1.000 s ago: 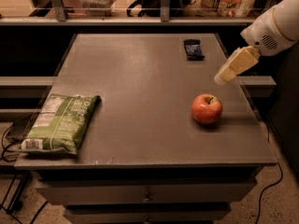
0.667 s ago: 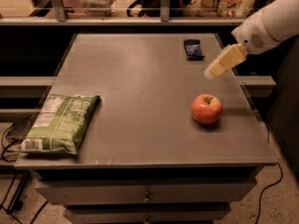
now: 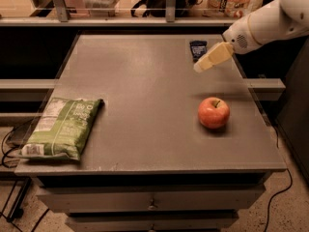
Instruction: Move rxbar blueberry near green jalapeno chip bag
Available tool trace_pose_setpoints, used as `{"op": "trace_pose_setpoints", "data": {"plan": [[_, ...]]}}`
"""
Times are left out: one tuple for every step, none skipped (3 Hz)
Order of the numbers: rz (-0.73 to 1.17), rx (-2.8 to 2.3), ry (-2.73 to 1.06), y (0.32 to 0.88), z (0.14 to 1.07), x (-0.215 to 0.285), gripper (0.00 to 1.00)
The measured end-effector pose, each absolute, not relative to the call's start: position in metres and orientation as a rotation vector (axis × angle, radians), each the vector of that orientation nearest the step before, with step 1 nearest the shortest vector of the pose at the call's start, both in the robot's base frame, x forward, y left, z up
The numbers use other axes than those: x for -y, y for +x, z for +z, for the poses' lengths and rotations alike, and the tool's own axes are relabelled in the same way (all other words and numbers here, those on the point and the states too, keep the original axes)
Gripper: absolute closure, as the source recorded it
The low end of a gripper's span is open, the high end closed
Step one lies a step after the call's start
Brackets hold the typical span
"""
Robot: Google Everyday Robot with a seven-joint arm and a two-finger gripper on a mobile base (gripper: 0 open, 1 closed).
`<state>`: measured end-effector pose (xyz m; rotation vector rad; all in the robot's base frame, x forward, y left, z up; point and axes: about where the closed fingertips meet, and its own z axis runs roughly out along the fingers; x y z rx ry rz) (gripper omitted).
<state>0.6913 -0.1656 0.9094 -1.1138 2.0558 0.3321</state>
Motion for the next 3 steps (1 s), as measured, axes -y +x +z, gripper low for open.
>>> {"op": "trace_pose_setpoints", "data": {"plan": [[0.376, -2.047, -1.030, 0.721, 0.896, 0.165, 0.00], [0.404, -2.043, -0.952, 0.759, 0.882, 0.168, 0.00], [0.404, -2.043, -0.952, 0.759, 0.882, 0.168, 0.00]]}}
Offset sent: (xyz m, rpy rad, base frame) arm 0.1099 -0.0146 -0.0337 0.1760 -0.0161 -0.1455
